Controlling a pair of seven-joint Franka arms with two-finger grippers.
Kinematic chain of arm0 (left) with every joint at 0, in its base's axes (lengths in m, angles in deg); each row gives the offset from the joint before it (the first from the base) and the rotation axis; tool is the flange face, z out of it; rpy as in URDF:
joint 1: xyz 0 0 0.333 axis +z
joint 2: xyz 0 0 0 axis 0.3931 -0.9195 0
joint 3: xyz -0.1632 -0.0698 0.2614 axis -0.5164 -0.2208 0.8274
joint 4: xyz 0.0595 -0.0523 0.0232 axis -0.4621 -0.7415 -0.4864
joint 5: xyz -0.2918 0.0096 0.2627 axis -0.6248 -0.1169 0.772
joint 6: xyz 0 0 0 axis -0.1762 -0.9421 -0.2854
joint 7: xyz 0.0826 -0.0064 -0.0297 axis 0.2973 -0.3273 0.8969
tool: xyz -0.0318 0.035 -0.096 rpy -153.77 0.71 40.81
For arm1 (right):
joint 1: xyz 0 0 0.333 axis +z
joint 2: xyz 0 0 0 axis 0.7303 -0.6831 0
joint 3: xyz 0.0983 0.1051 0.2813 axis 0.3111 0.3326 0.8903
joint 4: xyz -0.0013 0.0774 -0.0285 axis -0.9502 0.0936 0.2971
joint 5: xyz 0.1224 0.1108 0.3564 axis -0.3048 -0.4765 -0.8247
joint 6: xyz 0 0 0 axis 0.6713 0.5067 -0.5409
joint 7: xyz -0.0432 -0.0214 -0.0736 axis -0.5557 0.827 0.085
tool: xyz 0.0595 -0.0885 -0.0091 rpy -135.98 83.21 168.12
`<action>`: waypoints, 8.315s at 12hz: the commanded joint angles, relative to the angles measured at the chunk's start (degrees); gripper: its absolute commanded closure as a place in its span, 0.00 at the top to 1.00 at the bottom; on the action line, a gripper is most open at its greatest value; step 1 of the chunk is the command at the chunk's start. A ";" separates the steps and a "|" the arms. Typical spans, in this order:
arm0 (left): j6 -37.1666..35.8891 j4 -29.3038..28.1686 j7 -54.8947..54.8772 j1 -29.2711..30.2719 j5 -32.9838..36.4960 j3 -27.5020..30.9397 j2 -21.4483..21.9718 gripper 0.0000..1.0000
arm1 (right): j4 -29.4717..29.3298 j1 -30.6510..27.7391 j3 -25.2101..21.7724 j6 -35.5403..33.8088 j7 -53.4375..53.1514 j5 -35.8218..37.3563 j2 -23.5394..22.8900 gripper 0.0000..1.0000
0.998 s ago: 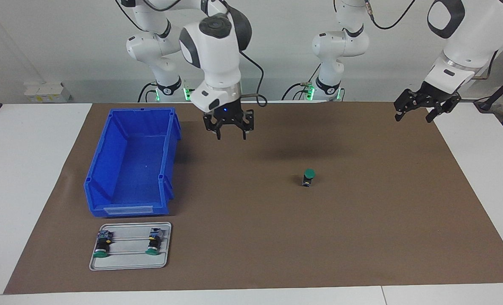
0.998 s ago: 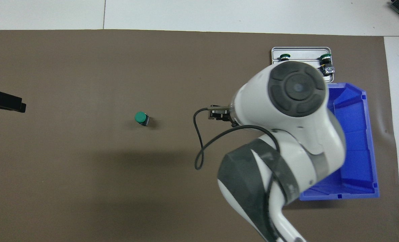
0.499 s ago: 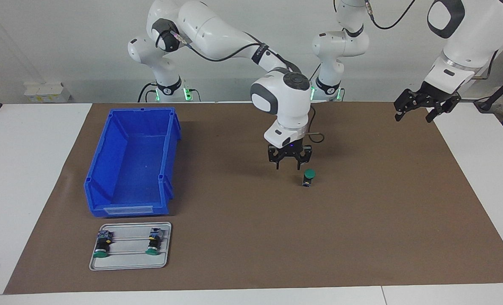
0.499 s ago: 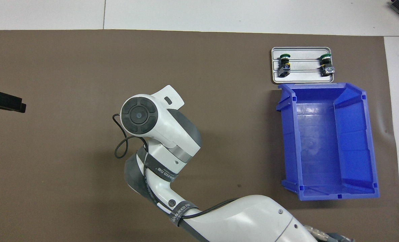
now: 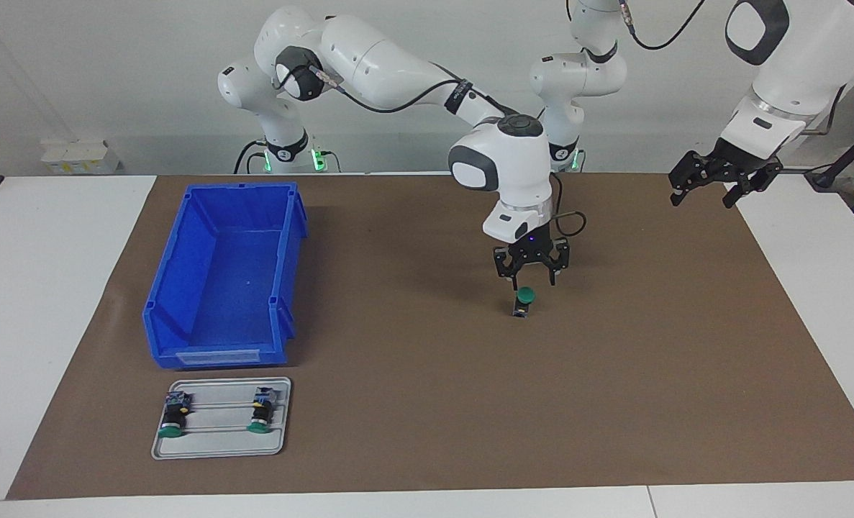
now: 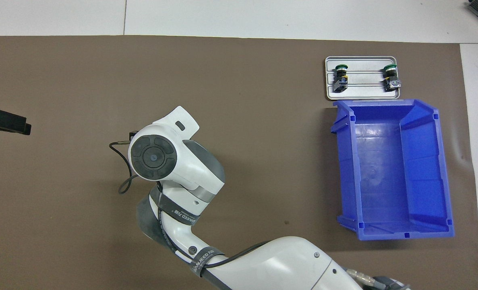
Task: Place and press button with both arms
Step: 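Grasp the upright green-black part with the right gripper, then carry the part over the blue bin with the right gripper, then lower the part into the blue bin and open the right gripper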
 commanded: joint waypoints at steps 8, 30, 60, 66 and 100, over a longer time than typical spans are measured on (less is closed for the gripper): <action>0.79 -1.91 0.61 0.42 0.94 -0.45 1.60 1.00 | -0.58 1.83 -0.16 0.21 1.18 5.11 -5.27 0.80; 0.79 -1.91 0.61 0.42 0.94 -0.45 1.60 1.00 | -1.90 1.83 -1.13 1.08 -0.30 5.73 -5.27 0.40; 0.79 -1.91 0.61 0.42 0.94 -0.45 1.60 1.00 | 17.83 -42.53 -0.69 -28.02 36.58 -8.84 29.24 0.10; 0.79 -1.91 0.61 0.42 1.02 -0.45 1.60 1.00 | 45.80 -47.12 -0.78 -8.34 45.04 -10.01 40.51 0.10; 0.79 -1.91 0.61 0.42 0.94 -0.45 1.60 1.00 | 67.45 -49.32 -0.78 25.61 46.45 -9.92 36.91 0.68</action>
